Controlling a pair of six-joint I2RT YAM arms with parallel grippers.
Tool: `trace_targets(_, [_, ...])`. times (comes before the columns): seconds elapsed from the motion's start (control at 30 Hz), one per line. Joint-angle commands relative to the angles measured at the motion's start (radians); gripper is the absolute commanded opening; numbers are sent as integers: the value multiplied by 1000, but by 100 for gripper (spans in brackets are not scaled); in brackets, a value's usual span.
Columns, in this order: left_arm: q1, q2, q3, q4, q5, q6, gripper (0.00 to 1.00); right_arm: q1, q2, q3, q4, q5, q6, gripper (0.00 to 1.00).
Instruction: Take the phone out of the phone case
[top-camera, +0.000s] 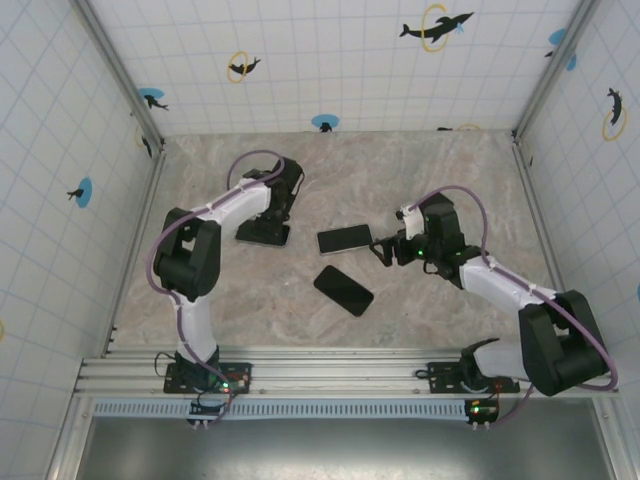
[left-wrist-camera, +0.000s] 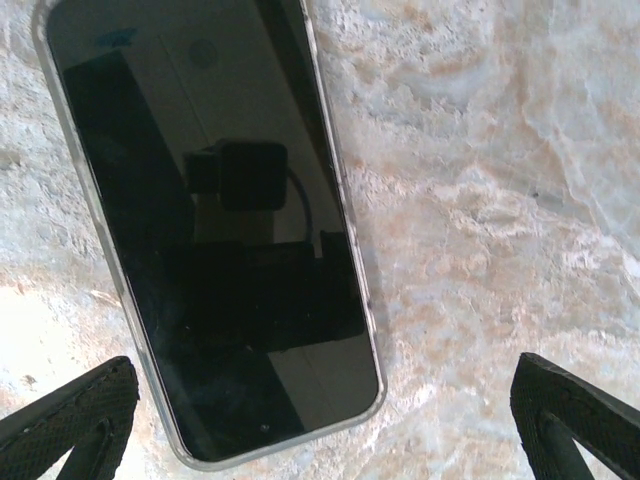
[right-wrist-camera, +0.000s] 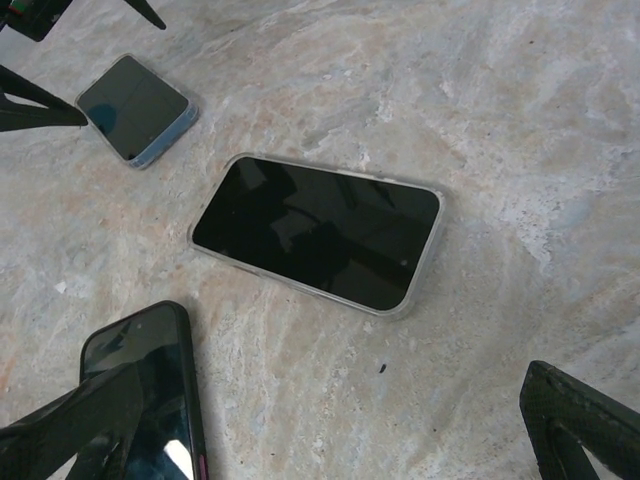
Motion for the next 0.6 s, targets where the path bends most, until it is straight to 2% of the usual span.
trace_targets(0.0, [23,19,18,-82,-32,-11,98,8,20,47,1,-35,8,99])
trace_targets(0.57, [102,70,-30,-19,27,39,98,8,85,116,-17,-118,20,99])
